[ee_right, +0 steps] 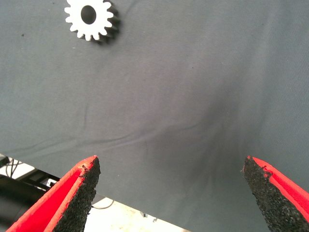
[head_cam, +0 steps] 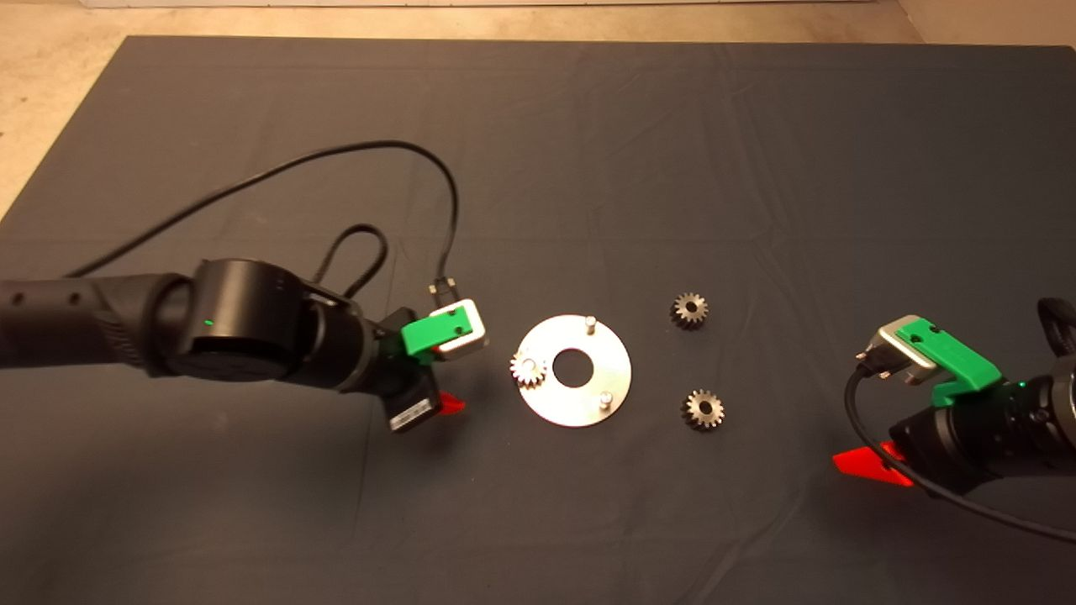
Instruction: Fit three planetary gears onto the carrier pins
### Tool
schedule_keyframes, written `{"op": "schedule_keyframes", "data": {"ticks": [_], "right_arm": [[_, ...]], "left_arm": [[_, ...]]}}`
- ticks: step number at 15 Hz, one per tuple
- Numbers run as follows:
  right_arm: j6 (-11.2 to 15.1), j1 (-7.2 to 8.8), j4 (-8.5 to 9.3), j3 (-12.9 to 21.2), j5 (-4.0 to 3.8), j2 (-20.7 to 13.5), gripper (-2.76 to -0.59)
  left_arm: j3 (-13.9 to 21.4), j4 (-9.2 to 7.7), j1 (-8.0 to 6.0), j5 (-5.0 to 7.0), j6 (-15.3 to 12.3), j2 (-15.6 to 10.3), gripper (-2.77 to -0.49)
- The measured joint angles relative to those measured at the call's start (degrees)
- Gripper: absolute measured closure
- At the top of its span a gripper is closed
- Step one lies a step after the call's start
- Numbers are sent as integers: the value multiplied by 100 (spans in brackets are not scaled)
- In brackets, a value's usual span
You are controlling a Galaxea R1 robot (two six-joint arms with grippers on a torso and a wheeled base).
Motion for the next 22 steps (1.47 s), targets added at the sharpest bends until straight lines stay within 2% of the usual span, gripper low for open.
{"op": "schedule_keyframes", "data": {"ticks": [2,3,4,6,7,8,9,10,12,14,15,16,17,19,22], "right_arm": [[0,-2,0,0,2,173,-221],[0,-9,0,0,4,273,-221],[2,-20,5,-2,0,369,-221],[2,-126,0,-13,-7,413,-221],[2,-210,0,-13,-24,413,-221],[2,-301,0,-16,-33,430,-221],[2,-339,6,-18,-41,469,-221],[5,-356,5,-20,-55,522,-221],[9,-361,5,-22,-60,713,-221],[18,-361,2,-22,-33,820,-221],[20,-361,-9,-23,-33,819,-221],[20,-362,-21,-24,-41,817,-221],[20,-362,-37,-24,-41,813,-221],[20,-364,-65,-24,-59,808,-221],[17,-491,-153,-60,-77,811,-221]], "left_arm": [[362,-415,-61,636,-314,-165,-133],[619,-579,-89,901,-619,-209,-133],[904,-662,-109,1073,-968,-259,-133],[1434,-817,-183,1329,-1733,-375,-133],[1621,-941,-263,1530,-2100,-386,-133],[1772,-1101,-353,1772,-2338,-358,-133],[1911,-1271,-440,2070,-2482,-283,-133],[2097,-1381,-532,2209,-2563,-176,-133],[2351,-1549,-593,2206,-2913,-82,-133],[2388,-1519,-613,2208,-3297,-84,-133],[2406,-1475,-610,2152,-3433,-86,-133],[2438,-1414,-610,2045,-3513,-83,-133],[2451,-1392,-610,2013,-3534,-82,-133],[2460,-1389,-608,2007,-3578,-77,-133],[2467,-1389,-608,2009,-3579,-97,-133]]}}
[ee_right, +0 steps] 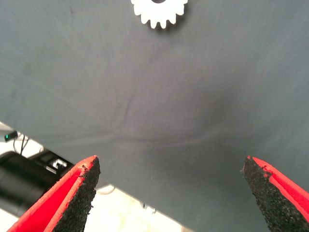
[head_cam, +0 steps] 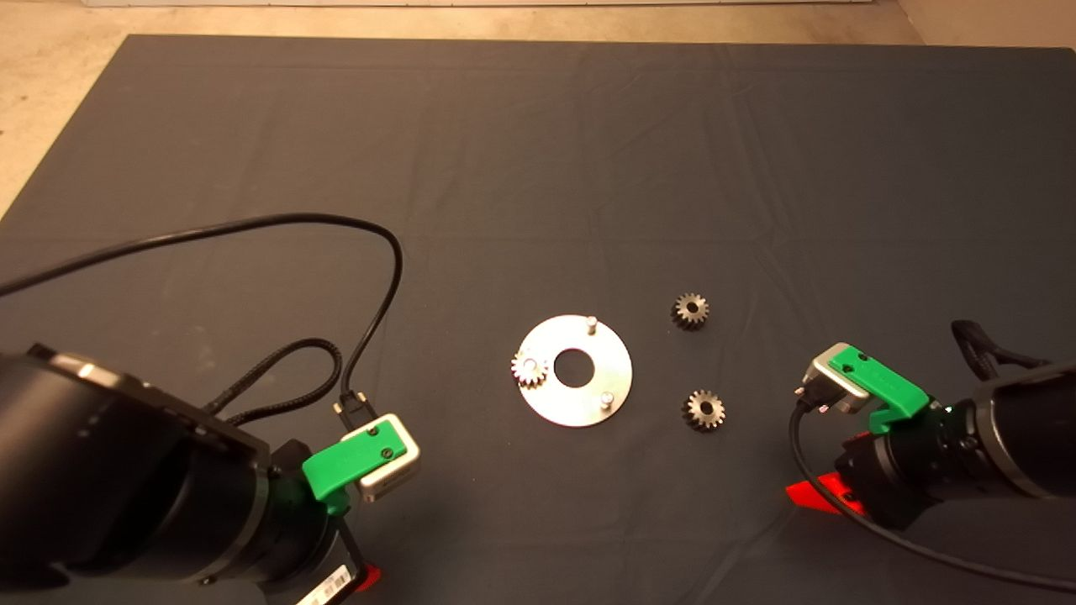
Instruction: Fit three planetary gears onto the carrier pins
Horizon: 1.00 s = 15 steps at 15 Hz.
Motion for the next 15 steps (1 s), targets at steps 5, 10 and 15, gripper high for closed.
{"op": "schedule_keyframes", "data": {"ticks": [5,10,15], "right_arm": [[-15,-506,-482,-189,-5,161,-221],[-17,-505,-524,-585,-2,686,-221],[-281,-503,-535,-900,-50,898,-221]], "left_arm": [[11,13,0,-13,-11,15,-133],[15,15,0,-201,-16,16,-133],[15,15,0,-267,-16,15,-133]]}}
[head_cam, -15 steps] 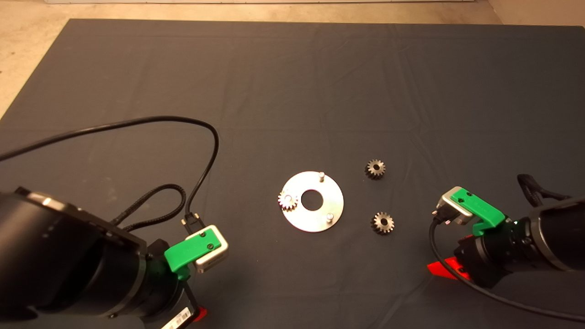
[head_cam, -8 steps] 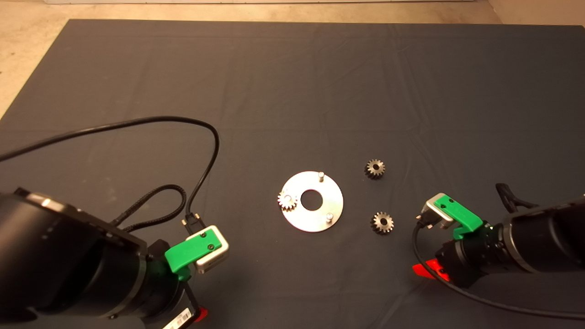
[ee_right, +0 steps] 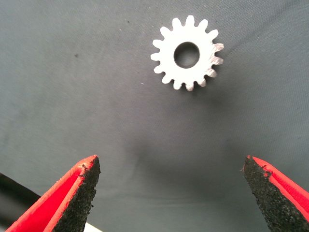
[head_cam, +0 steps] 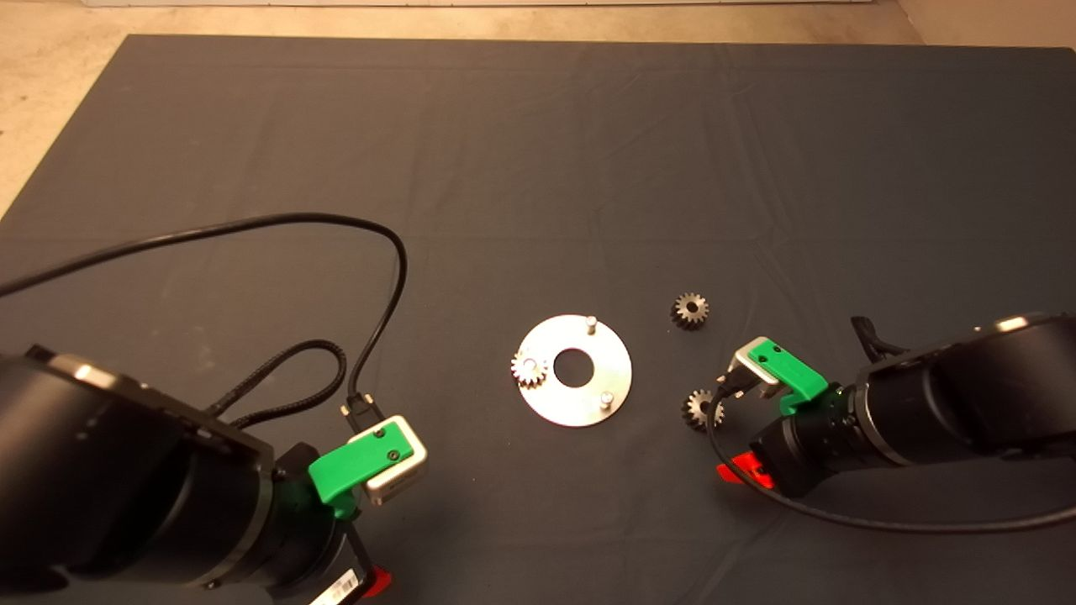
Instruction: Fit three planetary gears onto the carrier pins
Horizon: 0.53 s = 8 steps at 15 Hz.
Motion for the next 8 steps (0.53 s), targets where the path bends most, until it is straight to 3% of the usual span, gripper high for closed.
{"op": "schedule_keyframes", "data": {"ticks": [2,3,4,8], "right_arm": [[-87,0,-2,-66,-50,0,-221],[-171,0,-2,-72,-104,5,-221],[-237,0,-2,-83,-209,40,-221],[-429,0,-2,-209,-228,254,-221]], "left_arm": [[0,0,0,-13,0,2,-133],[0,0,0,-18,0,0,-133],[0,0,0,-16,0,0,-133],[0,0,0,-35,0,0,-133]]}}
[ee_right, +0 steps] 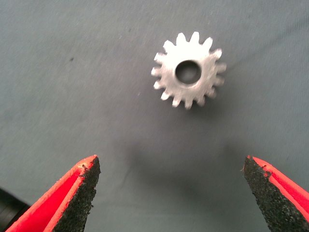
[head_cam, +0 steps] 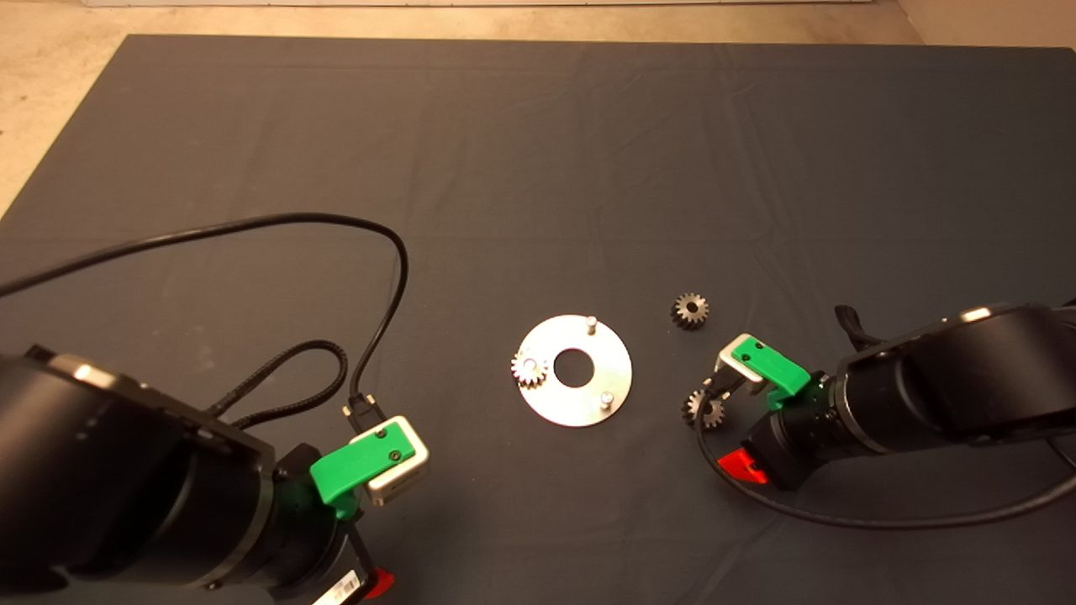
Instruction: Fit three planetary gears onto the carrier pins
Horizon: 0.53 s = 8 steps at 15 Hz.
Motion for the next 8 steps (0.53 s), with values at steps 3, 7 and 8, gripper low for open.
{"op": "schedule_keyframes", "data": {"ticks": [3,7,8], "right_arm": [[-124,0,-2,-203,-15,115,-221],[-329,0,-9,-387,-6,259,-221],[-355,-1,-9,-422,-12,258,-221]], "left_arm": [[0,0,0,-108,-2,2,-133],[0,2,0,-141,-1,0,-133],[0,2,0,-158,-1,0,-133]]}}
